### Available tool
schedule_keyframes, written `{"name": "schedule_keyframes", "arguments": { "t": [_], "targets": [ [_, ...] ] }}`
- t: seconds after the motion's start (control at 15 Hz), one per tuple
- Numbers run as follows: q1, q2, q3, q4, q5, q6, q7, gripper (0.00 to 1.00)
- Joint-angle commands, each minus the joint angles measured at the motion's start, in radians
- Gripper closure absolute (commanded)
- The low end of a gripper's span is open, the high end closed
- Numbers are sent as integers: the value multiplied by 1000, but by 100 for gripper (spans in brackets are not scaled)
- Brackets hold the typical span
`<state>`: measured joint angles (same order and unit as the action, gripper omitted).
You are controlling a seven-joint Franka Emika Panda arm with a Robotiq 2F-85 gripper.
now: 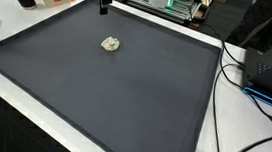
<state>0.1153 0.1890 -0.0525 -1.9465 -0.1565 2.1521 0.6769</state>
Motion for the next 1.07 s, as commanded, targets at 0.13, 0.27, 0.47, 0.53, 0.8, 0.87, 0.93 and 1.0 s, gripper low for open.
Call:
{"name": "schedule_keyframes", "arguments": {
  "t": [0.13,0.27,0.47,0.53,0.8,0.87,0.93,1.0],
  "targets": [
    [-12,-3,13,-1,-2,-2,0,0],
    [-13,14,9,15,5,-28,31,0],
    [-41,77,6,68,119,-178,22,0],
    [-47,95,2,77,138,-206,36,0],
    [-73,163,1,84,226,-248,28,0],
    [-72,173,-1,66,225,-192,29,0],
    [-76,186,2,62,239,-176,16,0],
    [-77,197,2,52,252,-132,16,0]
  ]
}}
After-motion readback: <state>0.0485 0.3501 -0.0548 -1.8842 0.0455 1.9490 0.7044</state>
